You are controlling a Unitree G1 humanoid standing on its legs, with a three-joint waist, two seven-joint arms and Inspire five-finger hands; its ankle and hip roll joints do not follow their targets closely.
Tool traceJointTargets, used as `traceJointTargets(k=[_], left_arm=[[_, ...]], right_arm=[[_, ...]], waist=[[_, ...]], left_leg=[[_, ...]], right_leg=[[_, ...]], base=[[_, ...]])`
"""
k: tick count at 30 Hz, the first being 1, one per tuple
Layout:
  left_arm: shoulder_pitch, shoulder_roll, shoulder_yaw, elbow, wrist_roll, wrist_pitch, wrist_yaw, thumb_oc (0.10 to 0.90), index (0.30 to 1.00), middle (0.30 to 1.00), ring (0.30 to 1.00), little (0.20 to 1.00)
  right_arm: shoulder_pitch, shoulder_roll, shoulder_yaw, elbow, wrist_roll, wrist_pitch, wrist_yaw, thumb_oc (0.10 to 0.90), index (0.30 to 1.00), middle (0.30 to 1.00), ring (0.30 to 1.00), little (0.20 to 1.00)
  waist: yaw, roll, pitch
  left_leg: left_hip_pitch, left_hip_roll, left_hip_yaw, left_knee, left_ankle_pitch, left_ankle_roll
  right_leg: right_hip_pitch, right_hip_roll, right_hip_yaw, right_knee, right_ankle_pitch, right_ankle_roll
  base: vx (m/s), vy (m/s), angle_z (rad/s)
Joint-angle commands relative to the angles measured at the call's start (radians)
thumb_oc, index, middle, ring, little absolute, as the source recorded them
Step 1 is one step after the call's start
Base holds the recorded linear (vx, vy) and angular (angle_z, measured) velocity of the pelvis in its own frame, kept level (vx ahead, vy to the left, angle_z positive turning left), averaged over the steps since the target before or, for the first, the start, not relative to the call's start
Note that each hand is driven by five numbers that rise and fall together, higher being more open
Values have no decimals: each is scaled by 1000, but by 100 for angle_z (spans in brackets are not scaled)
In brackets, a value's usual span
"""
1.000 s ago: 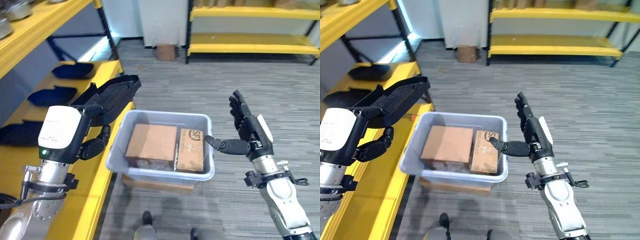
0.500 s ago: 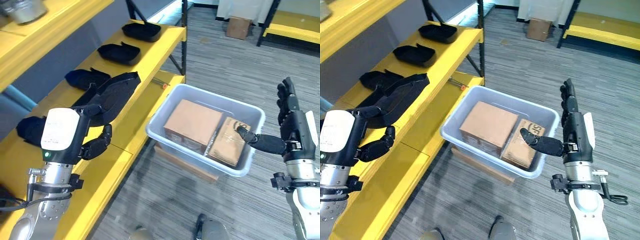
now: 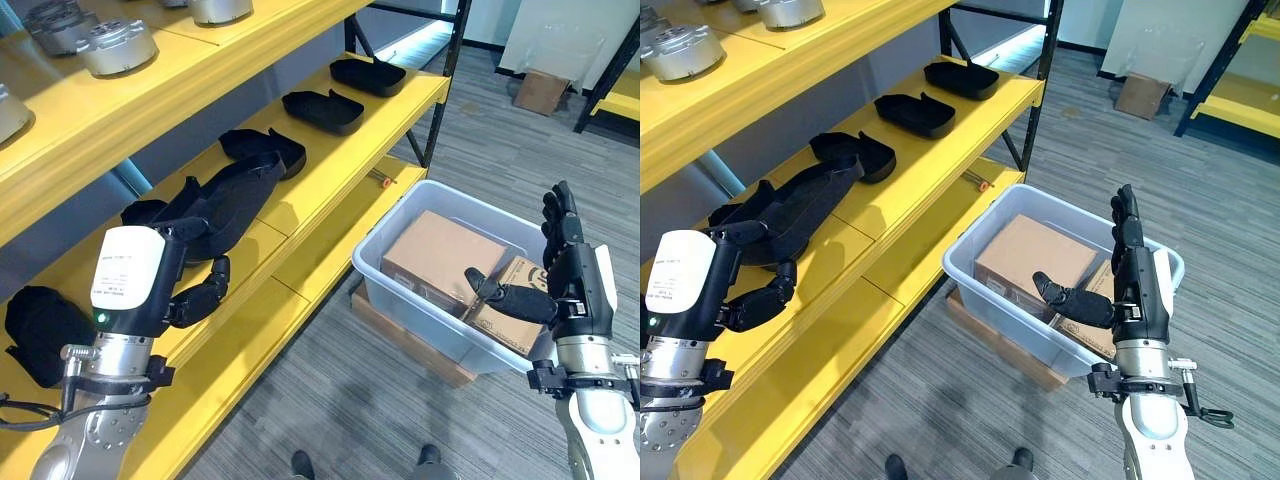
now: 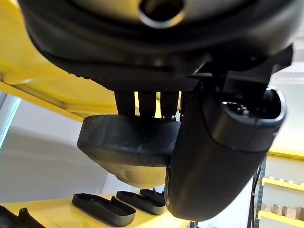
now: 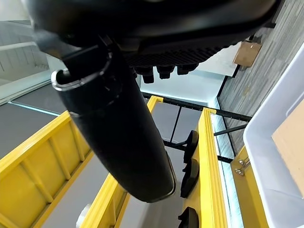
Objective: Move parts from the plastic box to the shelf.
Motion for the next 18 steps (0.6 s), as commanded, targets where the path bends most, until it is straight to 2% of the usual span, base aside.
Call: traceJointTargets(k=[1, 3, 6, 7, 9, 10, 11, 12, 14, 16, 17, 18], left_arm=[[-78, 26, 163, -91, 11, -27, 139, 400, 300, 300, 300, 300], [-82, 29, 159, -88, 7, -27, 143, 400, 300, 300, 300, 300], [-88, 34, 156, -85, 4, -25, 145, 400, 300, 300, 300, 300], [-91, 34, 154, -86, 6, -24, 150, 400, 300, 300, 300, 300], [-90, 53, 168, -81, 17, -17, 159, 400, 300, 300, 300, 300], [-97, 60, 163, -80, 13, -15, 162, 400, 300, 300, 300, 300], [-106, 70, 156, -72, 10, -14, 163, 400, 300, 300, 300, 300], [-121, 75, 143, -64, -2, -18, 148, 400, 300, 300, 300, 300], [-137, 70, 124, -57, -9, -21, 133, 400, 300, 300, 300, 300], [-149, 50, 107, -50, -16, -17, 125, 400, 300, 300, 300, 300], [-156, 41, 101, -44, -15, -12, 124, 400, 300, 300, 300, 300], [-159, 30, 95, -40, -17, -12, 123, 400, 300, 300, 300, 300]], right_arm=[[-94, -40, 11, -57, -26, -94, -1, 900, 1000, 1000, 1000, 1000], [-98, -38, 19, -51, -42, -93, -6, 900, 1000, 1000, 1000, 1000], [-103, -31, 26, -47, -52, -94, -11, 900, 1000, 1000, 1000, 1000], [-105, -22, 33, -40, -51, -91, -9, 900, 1000, 1000, 1000, 1000], [-105, -9, 38, -30, -76, -82, -14, 900, 1000, 1000, 1000, 1000], [-109, -4, 44, -27, -70, -85, -14, 900, 1000, 1000, 1000, 1000], [-112, -1, 49, -18, -59, -87, -15, 900, 1000, 1000, 1000, 1000], [-107, -9, 47, -18, -58, -89, -6, 900, 1000, 1000, 1000, 1000], [-90, -11, 49, -15, -31, -97, 8, 900, 1000, 1000, 1000, 1000], [-79, -15, 49, -3, -19, -98, 12, 900, 1000, 1000, 1000, 1000], [-76, -14, 50, 3, -21, -101, 7, 900, 1000, 1000, 1000, 1000], [-74, -16, 52, 1, -19, -101, 5, 900, 1000, 1000, 1000, 1000]], waist=[[-9, -27, -70], [-3, -35, -66], [-1, -39, -64], [4, -38, -64], [2, -29, -56], [-16, -30, -43], [-35, -25, -34], [-54, -13, -32], [-59, -16, -36], [-65, -25, -44], [-67, -31, -52], [-64, -39, -55]], left_leg=[[9, -35, -18, 48, -143, 63], [-5, -63, -32, 71, -163, 80], [-16, -83, -39, 80, -172, 94], [-18, -101, -47, 77, -176, 109], [1, -137, -67, 57, -182, 141], [-1, -147, -71, 49, -161, 152], [-2, -153, -93, 38, -147, 159], [3, -152, -126, 15, -120, 164], [10, -162, -158, 1, -106, 168], [10, -177, -188, -15, -91, 169], [6, -185, -202, -16, -87, 167], [0, -194, -214, -12, -82, 163]], right_leg=[[28, -34, 28, -30, -16, 14], [29, -60, 36, -35, 18, 28], [26, -78, 37, -33, 37, 39], [18, -95, 35, -17, 36, 44], [-6, -125, 71, 93, 35, 33], [-37, -114, 121, 129, 56, 16], [-67, -63, 208, 163, 37, 4], [-119, 74, 335, 243, -69, -28], [-119, 185, 377, 283, -160, -58], [-127, 275, 409, 291, -191, -83], [-123, 307, 441, 258, -191, -94], [-119, 316, 460, 217, -178, -104]], base=[[4, 246, 6], [-8, 183, 10], [-13, 152, 10], [26, 317, 22], [17, 339, 28], [-52, 190, 42], [-79, 214, 81], [0, 170, 82], [31, 75, 82], [8, -22, 77], [0, -54, 67], [-6, -69, 76]])
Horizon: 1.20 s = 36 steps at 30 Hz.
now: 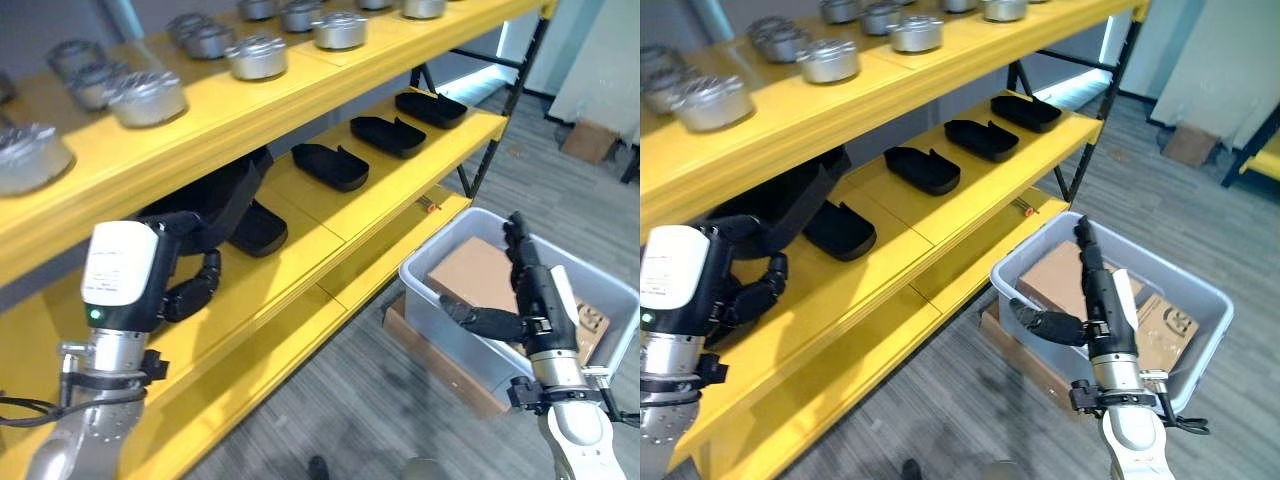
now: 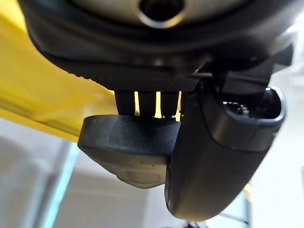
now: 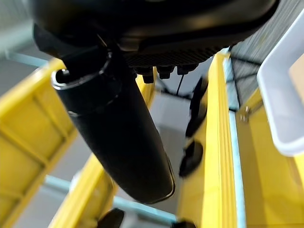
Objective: Move parts from the plastic box to the shelf.
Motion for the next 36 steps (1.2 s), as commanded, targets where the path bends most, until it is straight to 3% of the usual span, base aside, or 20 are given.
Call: traceJointTargets(k=[1, 4, 11, 14, 15, 16, 17, 18, 19, 20, 21, 22, 23, 24, 26, 27, 29, 31, 34, 36], left_arm=[[-125, 13, 63, -85, -46, -32, 82, 400, 300, 300, 300, 300], [-114, -2, 53, -87, -41, -33, 81, 400, 300, 300, 300, 300], [-55, -45, 57, -86, -46, -30, 86, 400, 300, 300, 300, 300], [-60, -45, 40, -81, -49, -31, 78, 400, 300, 300, 300, 300], [-69, -42, 46, -81, -50, -28, 82, 400, 300, 300, 300, 300], [-69, -40, 53, -83, -50, -28, 87, 400, 300, 300, 300, 300], [-56, -44, 68, -89, -49, -36, 92, 400, 300, 300, 300, 300], [-54, -44, 69, -90, -49, -36, 92, 400, 300, 300, 300, 300], [-48, -50, 74, -91, -51, -39, 96, 400, 300, 300, 300, 300], [-47, -56, 77, -92, -60, -38, 101, 400, 300, 300, 300, 300], [-53, -67, 69, -94, -76, -33, 108, 400, 300, 300, 300, 300], [-53, -70, 66, -94, -78, -31, 110, 400, 300, 300, 300, 300], [-53, -70, 65, -94, -78, -30, 111, 400, 300, 300, 300, 300], [-59, -63, 63, -103, -66, -31, 127, 400, 300, 300, 300, 300], [-72, -58, 59, -104, -62, -28, 135, 400, 300, 300, 300, 300], [-86, -46, 57, -109, -53, -27, 144, 400, 300, 300, 300, 300], [-93, -30, 56, -110, -38, -31, 151, 400, 300, 300, 300, 300], [-95, -23, 53, -106, -36, -30, 156, 400, 300, 300, 300, 300], [-84, -25, 62, -111, -40, -34, 165, 400, 300, 300, 300, 300], [-97, -22, 66, -116, -45, -31, 177, 400, 300, 300, 300, 300]], right_arm=[[-116, -21, -58, -46, 25, -111, -23, 900, 1000, 1000, 1000, 1000], [-93, -35, -64, -54, 8, -111, -28, 900, 1000, 1000, 1000, 1000], [-72, -51, -77, -68, 2, -115, -39, 900, 1000, 1000, 1000, 1000], [-65, -65, -89, -75, 11, -121, -41, 900, 1000, 1000, 1000, 1000], [-70, -74, -103, -76, 5, -124, -57, 900, 1000, 1000, 1000, 1000], [-76, -78, -105, -75, -2, -126, -66, 900, 1000, 1000, 1000, 1000], [-74, -76, -103, -75, -8, -128, -71, 900, 1000, 1000, 1000, 1000], [-73, -76, -102, -76, -8, -128, -71, 900, 1000, 1000, 1000, 1000], [-64, -76, -103, -76, 0, -131, -67, 900, 1000, 1000, 1000, 1000], [-53, -74, -106, -78, 5, -133, -69, 900, 1000, 1000, 1000, 1000], [-36, -67, -110, -76, 16, -143, -82, 900, 1000, 1000, 1000, 1000], [-27, -66, -112, -69, 20, -146, -90, 900, 1000, 1000, 1000, 1000], [-26, -67, -113, -68, 20, -146, -90, 900, 1000, 1000, 1000, 1000], [-21, -73, -120, -69, 15, -161, -115, 900, 1000, 1000, 1000, 1000], [-23, -76, -125, -66, 7, -165, -133, 900, 1000, 1000, 1000, 1000], [-21, -75, -136, -64, -6, -170, -150, 900, 1000, 1000, 1000, 1000], [-14, -74, -144, -63, -34, -173, -167, 900, 1000, 1000, 1000, 1000], [-12, -70, -143, -64, -44, -173, -174, 900, 1000, 1000, 1000, 1000], [8, -65, -150, -75, -80, -175, -182, 900, 1000, 1000, 1000, 1000], [18, -57, -159, -72, -79, -168, -182, 900, 1000, 1000, 1000, 1000]], waist=[[-10, 15, -15], [-1, 6, -30], [12, 4, -36], [5, -6, 5], [-18, -15, 26], [-24, -23, 30], [-21, -25, 26], [-22, -25, 26], [-23, -26, 23], [-27, -22, 20], [-37, -11, 23], [-41, 5, 23], [-44, 8, 21], [-48, 26, 32], [-52, 36, 36], [-60, 49, 41], [-54, 68, 40], [-49, 74, 37], [-39, 80, 32], [-36, 75, 33]], left_leg=[[84, -53, 15, -67, -69, 23], [78, -51, -3, -67, -63, 16], [62, -40, -9, -70, -38, -9], [-11, -42, 0, 67, -63, -31], [-47, -1, 77, 144, -85, -47], [-46, 41, 99, 170, -98, -49], [-20, 98, 86, 170, -104, -56], [-17, 100, 86, 168, -104, -58], [-2, 139, 78, 156, -85, -64], [12, 191, 79, 142, -45, -74], [20, 287, 95, 106, 60, -94], [26, 317, 87, 50, 110, -109], [30, 320, 84, 34, 122, -112], [18, 361, 77, -44, 196, -137], [7, 375, 80, -75, 222, -149], [7, 390, 120, -82, 214, -165], [-1, 407, 127, -82, 206, -190], [-3, 403, 120, -82, 185, -190], [2, 374, 122, -80, 141, -185], [-7, 329, 119, -69, 104, -175]], right_leg=[[49, 68, 21, -91, 41, 20], [93, 81, 42, -189, 70, 21], [143, 65, 0, -303, 109, 12], [147, 39, -38, -314, 122, 6], [132, 10, -70, -305, 131, 2], [121, -6, -77, -296, 135, -1], [116, -14, -75, -283, 122, -5], [117, -12, -75, -281, 120, -6], [117, -16, -74, -271, 109, -9], [111, -21, -81, -248, 93, -10], [92, -26, -107, -207, 64, -11], [74, -20, -127, -173, 41, -15], [68, -17, -131, -164, 36, -18], [36, -20, -146, -108, 13, -12], [3, -25, -156, -60, -5, -11], [-11, -38, -181, -35, -11, -2], [-26, -44, -178, -14, -18, 9], [-30, -47, -179, -15, -17, 14], [-1, -78, -176, -44, -4, 36], [38, -120, -170, -90, 27, 58]], base=[[-17, -81, 41], [-30, -122, 21], [-44, -98, 12], [-149, -60, 52], [-257, -16, 86], [-165, 22, 83], [-27, 5, 54], [18, 8, 37], [14, 15, 22], [-16, 99, 30], [-19, 125, 42], [-25, 91, 49], [-23, 117, 56], [-31, 80, 42], [-53, 155, 22], [-39, 153, 24], [28, 211, 42], [38, 155, 37], [108, 237, 16], [122, 328, 8]])
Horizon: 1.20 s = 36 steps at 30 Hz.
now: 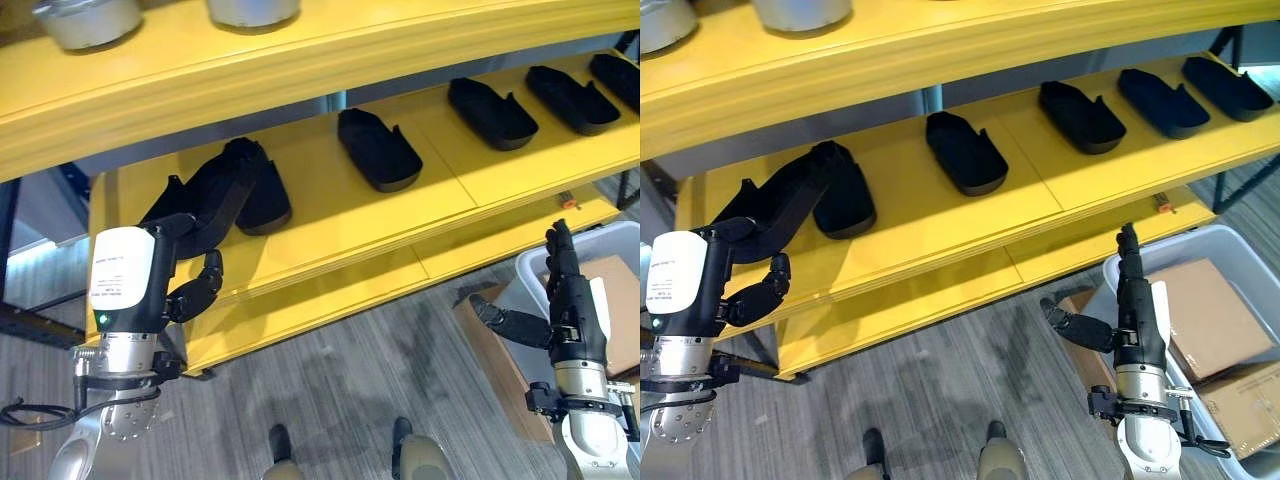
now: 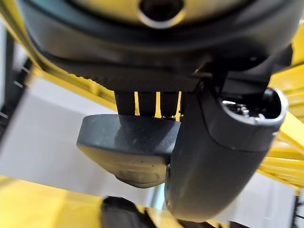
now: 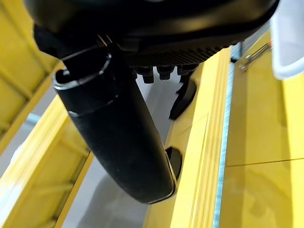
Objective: Move parts from the plastic box to the shelf.
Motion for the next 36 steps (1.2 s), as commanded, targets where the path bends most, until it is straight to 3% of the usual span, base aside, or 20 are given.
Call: traceJointTargets(k=[1, 6, 7, 13, 18, 24, 31, 33, 34, 35, 36], left_arm=[[-106, 52, 101, -122, -47, -58, 141, 400, 300, 300, 300, 300], [-117, 56, 116, -118, -43, -53, 163, 400, 300, 300, 300, 300], [-120, 57, 130, -118, -45, -50, 169, 400, 300, 300, 300, 300], [-127, 70, 147, -103, -39, -33, 175, 400, 300, 300, 300, 300], [-102, 82, 149, -77, -12, -15, 169, 400, 300, 300, 300, 300], [-60, 88, 160, -51, 29, 10, 163, 400, 300, 300, 300, 300], [-55, 94, 150, -20, 71, 25, 158, 400, 300, 300, 300, 300], [-60, 103, 138, -14, 83, 28, 155, 400, 300, 300, 300, 300], [-68, 108, 129, -6, 94, 35, 158, 400, 300, 300, 300, 300], [-69, 109, 128, -5, 94, 35, 159, 400, 300, 300, 300, 300], [-71, 111, 128, -2, 97, 37, 161, 400, 300, 300, 300, 300]], right_arm=[[-31, -54, -80, -96, -29, -111, -58, 900, 1000, 1000, 1000, 1000], [-40, -43, -90, -93, -62, -97, -68, 900, 1000, 1000, 1000, 1000], [-50, -36, -87, -89, -71, -90, -66, 900, 1000, 1000, 1000, 1000], [-68, -21, -82, -73, -75, -77, -60, 900, 1000, 1000, 1000, 1000], [-66, -13, -87, -67, -79, -70, -56, 900, 1000, 1000, 1000, 1000], [-61, -11, -89, -56, -78, -65, -52, 900, 1000, 1000, 1000, 1000], [-100, -12, -49, -47, -76, -60, -30, 900, 1000, 1000, 1000, 1000], [-111, -11, -38, -46, -85, -60, -27, 900, 1000, 1000, 1000, 1000], [-127, -8, -23, -49, -94, -63, -28, 900, 1000, 1000, 1000, 1000], [-127, -8, -23, -48, -94, -63, -28, 900, 1000, 1000, 1000, 1000], [-139, -8, -13, -45, -100, -62, -29, 900, 1000, 1000, 1000, 1000]], waist=[[-41, 9, -81], [-39, -10, -88], [-33, -27, -94], [-11, -77, -106], [1, -108, -102], [11, -125, -100], [31, -148, -98], [32, -153, -99], [29, -151, -99], [31, -152, -100], [30, -149, -96]], left_leg=[[17, 68, 20, -22, 40, -23], [10, -6, 13, 9, -25, 5], [6, -30, 19, 29, -49, 16], [-30, -65, 15, 122, -114, 37], [-59, -63, 9, 206, -161, 49], [-69, -49, 12, 254, -187, 52], [-67, -64, 12, 284, -236, 86], [-67, -84, 11, 286, -251, 105], [-61, -110, 12, 272, -258, 125], [-61, -111, 15, 270, -256, 127], [-52, -124, 16, 257, -255, 139]], right_leg=[[42, 24, 35, -40, -12, -27], [103, -44, 22, -131, 36, 14], [118, -67, 20, -154, 54, 29], [138, -109, 6, -180, 87, 57], [151, -118, 3, -165, 87, 62], [165, -113, 3, -164, 84, 62], [167, -127, 29, -170, 122, 77], [162, -141, 40, -167, 162, 85], [136, -158, 59, -146, 237, 91], [133, -159, 62, -145, 239, 92], [109, -163, 84, -119, 289, 90]], base=[[44, 181, 13], [100, 266, 23], [65, 178, 10], [46, 127, 9], [38, 59, 4], [13, 2, 0], [22, 51, -3], [29, 166, 2], [12, 183, 3], [4, 200, -3], [-24, 182, -10]])
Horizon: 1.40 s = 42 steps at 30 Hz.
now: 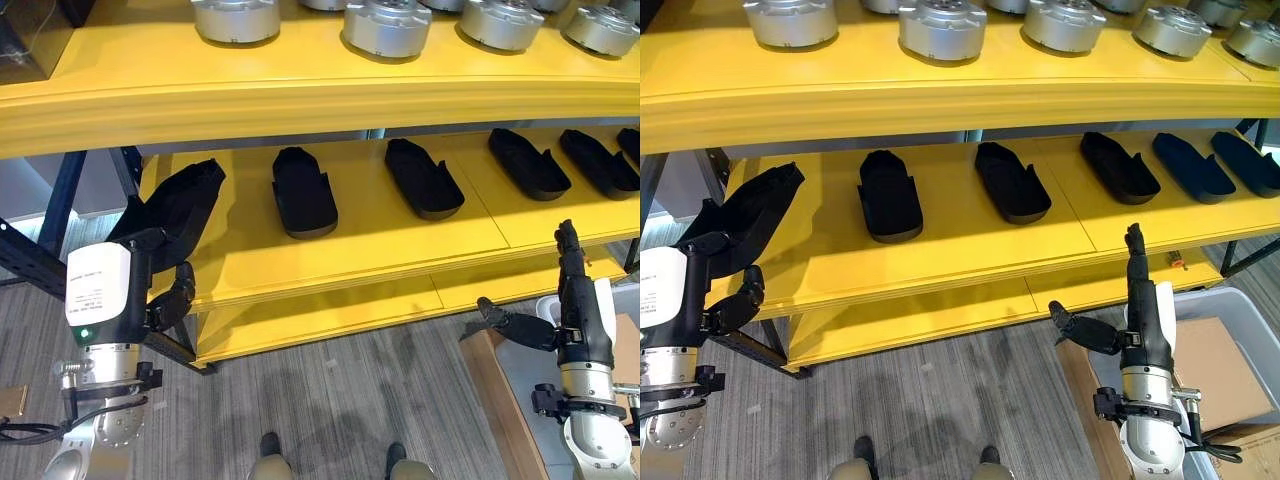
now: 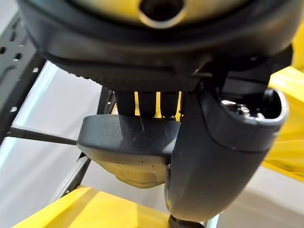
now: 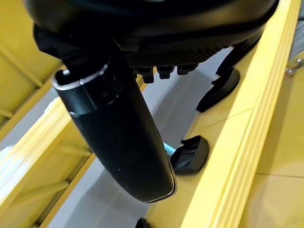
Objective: Move parts from the plastic box to the shelf.
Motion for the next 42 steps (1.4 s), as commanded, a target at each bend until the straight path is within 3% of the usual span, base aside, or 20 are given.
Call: traceJointTargets(k=[1, 2, 3, 4, 6, 7, 9, 11, 13, 15, 22, 32, 42], left_arm=[[-98, 112, 116, -90, 41, -27, 112, 400, 300, 300, 300, 300], [-104, 107, 110, -95, 33, -33, 111, 400, 300, 300, 300, 300], [-105, 106, 110, -95, 33, -33, 111, 400, 300, 300, 300, 300], [-99, 96, 112, -94, 29, -30, 114, 400, 300, 300, 300, 300], [-97, 95, 114, -95, 28, -32, 109, 400, 300, 300, 300, 300], [-98, 82, 109, -87, 18, -36, 97, 400, 300, 300, 300, 300], [-108, 78, 96, -79, 15, -37, 87, 400, 300, 300, 300, 300], [-115, 73, 87, -76, 19, -40, 79, 400, 300, 300, 300, 300], [-130, 66, 59, -66, 21, -42, 75, 400, 300, 300, 300, 300], [-132, 56, 43, -62, 22, -43, 71, 400, 300, 300, 300, 300], [-154, 30, 0, -25, 26, -18, 72, 400, 300, 300, 300, 300], [-202, -2, -29, 29, 62, 36, 101, 400, 300, 300, 300, 300], [-328, -22, -74, 134, 60, 110, 171, 400, 300, 300, 300, 300]], right_arm=[[-131, -22, 10, -44, -14, -79, -20, 900, 1000, 1000, 1000, 1000], [-153, -19, 24, -43, -15, -82, -21, 900, 1000, 1000, 1000, 1000], [-153, -20, 25, -43, -15, -82, -21, 900, 1000, 1000, 1000, 1000], [-160, -17, 37, -40, -11, -83, -15, 900, 1000, 1000, 1000, 1000], [-159, -18, 37, -33, -13, -80, -13, 900, 1000, 1000, 1000, 1000], [-159, -20, 39, -30, -15, -77, -5, 900, 1000, 1000, 1000, 1000], [-149, -32, 34, -37, -16, -78, 1, 900, 1000, 1000, 1000, 1000], [-135, -39, 27, -48, -16, -79, 8, 900, 1000, 1000, 1000, 1000], [-111, -40, 12, -53, -13, -81, 8, 900, 1000, 1000, 1000, 1000], [-96, -46, -3, -57, -9, -81, 7, 900, 1000, 1000, 1000, 1000], [-82, -53, -16, -49, 8, -74, 1, 900, 1000, 1000, 1000, 1000], [-98, -60, -8, -39, -3, -65, -10, 900, 1000, 1000, 1000, 1000], [-158, -66, 17, -1, -27, -56, -44, 900, 1000, 1000, 1000, 1000]], waist=[[-13, 1, -30], [-17, 25, -14], [-16, 26, -14], [-8, 35, -17], [-16, 40, -19], [-30, 47, -21], [-40, 44, -14], [-38, 33, -10], [-51, 30, -16], [-55, 27, -33], [-66, 18, -51], [-61, 14, -49], [-49, 0, -18]], left_leg=[[91, -38, 40, -80, -74, 102], [114, -46, 56, -126, -57, 114], [118, -46, 58, -132, -55, 113], [138, -54, 80, -157, -52, 115], [157, -63, 70, -183, -48, 115], [179, -65, 72, -207, -44, 112], [191, -68, 73, -207, -46, 105], [189, -64, 76, -186, -47, 94], [186, -49, 64, -181, -39, 75], [182, -31, 56, -168, -35, 59], [184, 17, 29, -124, -42, 29], [166, 53, 18, -74, -55, 11], [31, 69, -30, 79, -99, 7]], right_leg=[[-37, -62, 147, 36, 263, 24], [-88, -37, 138, 86, 251, 10], [-90, -36, 140, 92, 247, 9], [-103, -22, 88, 98, 207, 3], [-104, 4, 105, 101, 177, -2], [-120, 66, 137, 71, 99, -12], [-125, 97, 168, 3, 75, -22], [-99, 78, 162, -17, 70, -20], [-71, 96, 163, -29, 44, -28], [-48, 96, 119, -26, 28, -34], [-26, 131, 84, 35, -42, -61], [-43, 148, 63, 110, -92, -76], [-123, 150, 39, 225, -138, -90]], base=[[-41, 379, -10], [-37, 301, -9], [16, 319, -22], [79, 141, -30], [94, 113, -32], [105, 68, -23], [88, 11, -8], [57, -80, 17], [52, -137, 46], [98, -198, 53], [50, -135, 24], [15, -89, 1], [-48, -35, 9]])
